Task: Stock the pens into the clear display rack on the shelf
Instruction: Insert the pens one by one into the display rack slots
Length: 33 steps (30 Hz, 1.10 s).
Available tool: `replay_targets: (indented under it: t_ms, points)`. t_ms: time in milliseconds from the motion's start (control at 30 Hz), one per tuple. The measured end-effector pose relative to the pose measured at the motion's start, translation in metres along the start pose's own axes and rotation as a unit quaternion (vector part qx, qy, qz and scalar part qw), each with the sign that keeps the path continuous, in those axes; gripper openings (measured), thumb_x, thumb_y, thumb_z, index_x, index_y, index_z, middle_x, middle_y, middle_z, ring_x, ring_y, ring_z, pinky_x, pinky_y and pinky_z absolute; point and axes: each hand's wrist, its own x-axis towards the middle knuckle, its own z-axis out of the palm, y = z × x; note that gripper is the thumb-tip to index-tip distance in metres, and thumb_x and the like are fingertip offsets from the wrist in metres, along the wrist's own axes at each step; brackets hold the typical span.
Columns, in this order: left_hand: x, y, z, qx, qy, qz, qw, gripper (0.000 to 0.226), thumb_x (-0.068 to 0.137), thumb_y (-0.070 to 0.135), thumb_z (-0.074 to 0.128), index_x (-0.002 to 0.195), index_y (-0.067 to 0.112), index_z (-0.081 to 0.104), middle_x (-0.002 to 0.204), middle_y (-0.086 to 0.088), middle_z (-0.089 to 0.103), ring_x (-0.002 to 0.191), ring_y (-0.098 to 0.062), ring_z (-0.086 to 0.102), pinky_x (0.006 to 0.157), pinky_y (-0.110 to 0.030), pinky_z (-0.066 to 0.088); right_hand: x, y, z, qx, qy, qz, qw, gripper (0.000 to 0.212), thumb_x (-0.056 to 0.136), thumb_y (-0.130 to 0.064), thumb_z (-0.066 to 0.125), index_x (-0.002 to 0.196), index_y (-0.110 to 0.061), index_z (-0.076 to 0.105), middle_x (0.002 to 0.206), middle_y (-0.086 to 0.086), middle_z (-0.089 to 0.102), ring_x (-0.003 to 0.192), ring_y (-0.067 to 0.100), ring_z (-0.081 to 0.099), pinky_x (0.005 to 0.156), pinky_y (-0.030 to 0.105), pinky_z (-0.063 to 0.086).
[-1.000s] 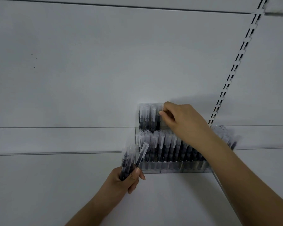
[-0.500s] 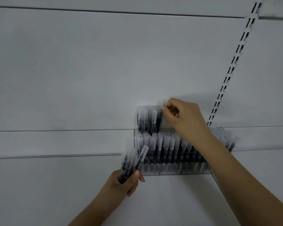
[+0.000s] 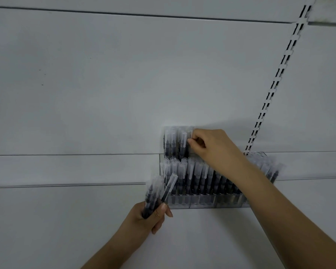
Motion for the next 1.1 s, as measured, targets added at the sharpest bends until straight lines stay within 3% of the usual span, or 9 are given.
replay_targets:
  t_ms: [133,267,400,533,600,700,800,933,1100]
  points:
    - [-0.001,0.001,-0.001,-0.001,0.000,0.002,1.000,0.031,0.091,0.042,0.047,0.077,0.025,0.068,0.050,-0.001,0.049,0.052,-0.014,0.044,0.061,-0.017,0.041,-0.012,-0.004,-0.002,-0.023,0.013,0.026,0.999,0.030,0.099,-0.040,0.053,0.092,-0.015,0.067,0.076,-0.005,0.066,0.066,0.008,0.058,0.066,0.027,0.050]
    - [-0.001,0.002,-0.001,-0.002,-0.004,0.010,1.000,0.033,0.092,0.044,0.047,0.077,0.025,0.068,0.050,-0.002,0.049,0.051,-0.015,0.044,0.062,-0.014,0.040,-0.049,-0.023,-0.004,0.041,0.113,0.050,0.992,0.035,0.096,-0.049,0.051,0.080,-0.021,0.066,0.063,-0.012,0.058,0.056,0.004,0.055,0.056,0.013,0.042]
    - [0.001,0.001,-0.001,-0.012,-0.010,0.020,1.000,0.037,0.086,0.053,0.049,0.079,0.024,0.070,0.049,-0.001,0.048,0.051,-0.019,0.043,0.059,-0.023,0.039,-0.082,-0.047,0.030,0.168,0.000,0.073,0.983,0.031,0.085,-0.053,0.064,0.075,-0.024,0.068,0.064,-0.014,0.063,0.071,0.001,0.061,0.062,0.011,0.046]
    - [-0.001,0.001,0.000,-0.013,-0.013,0.030,0.999,0.035,0.088,0.050,0.048,0.081,0.023,0.070,0.049,0.001,0.049,0.051,-0.019,0.044,0.059,-0.020,0.040,-0.087,-0.048,0.052,0.233,-0.009,0.072,0.970,0.025,0.088,-0.036,0.071,0.070,-0.020,0.068,0.061,-0.007,0.066,0.062,0.009,0.063,0.057,0.013,0.044]
    - [-0.001,0.001,-0.001,-0.016,-0.016,0.030,0.999,0.035,0.096,0.042,0.045,0.083,0.021,0.069,0.050,0.000,0.050,0.051,-0.016,0.045,0.061,-0.018,0.041,-0.080,-0.047,0.034,0.236,0.033,0.083,0.968,0.022,0.090,-0.036,0.066,0.073,-0.022,0.068,0.065,-0.007,0.068,0.059,0.004,0.063,0.055,0.011,0.044]
    - [-0.001,0.001,0.000,-0.014,-0.023,0.021,0.999,0.037,0.098,0.037,0.041,0.082,0.020,0.069,0.051,-0.001,0.049,0.050,-0.015,0.044,0.061,-0.017,0.041,-0.062,-0.038,-0.014,0.285,0.166,0.109,0.938,0.013,0.093,-0.029,0.062,0.082,-0.024,0.068,0.072,-0.009,0.070,0.057,-0.003,0.061,0.052,0.008,0.045]
    - [0.001,0.000,0.000,-0.020,-0.013,0.012,1.000,0.037,0.094,0.040,0.042,0.080,0.019,0.069,0.050,-0.003,0.048,0.048,-0.014,0.043,0.058,-0.017,0.040,-0.040,-0.027,-0.043,0.262,0.268,0.072,0.924,0.012,0.096,-0.023,0.062,0.088,-0.016,0.069,0.076,-0.010,0.072,0.072,0.000,0.070,0.067,0.015,0.054]
    - [0.000,0.000,-0.001,-0.022,-0.015,0.013,1.000,0.036,0.094,0.041,0.042,0.080,0.021,0.068,0.050,-0.002,0.048,0.049,-0.015,0.042,0.059,-0.019,0.040,-0.022,-0.019,-0.033,0.236,0.214,0.066,0.946,0.012,0.096,-0.023,0.062,0.090,-0.016,0.068,0.076,-0.009,0.072,0.073,0.002,0.070,0.074,0.017,0.056]
    - [-0.002,0.003,-0.002,-0.024,-0.011,0.014,1.000,0.038,0.098,0.040,0.042,0.081,0.018,0.068,0.051,-0.001,0.048,0.050,-0.015,0.042,0.059,-0.019,0.040,-0.015,-0.011,-0.010,0.167,0.137,0.050,0.975,0.017,0.097,-0.026,0.060,0.087,-0.013,0.066,0.074,-0.012,0.070,0.071,-0.007,0.067,0.069,0.008,0.050]
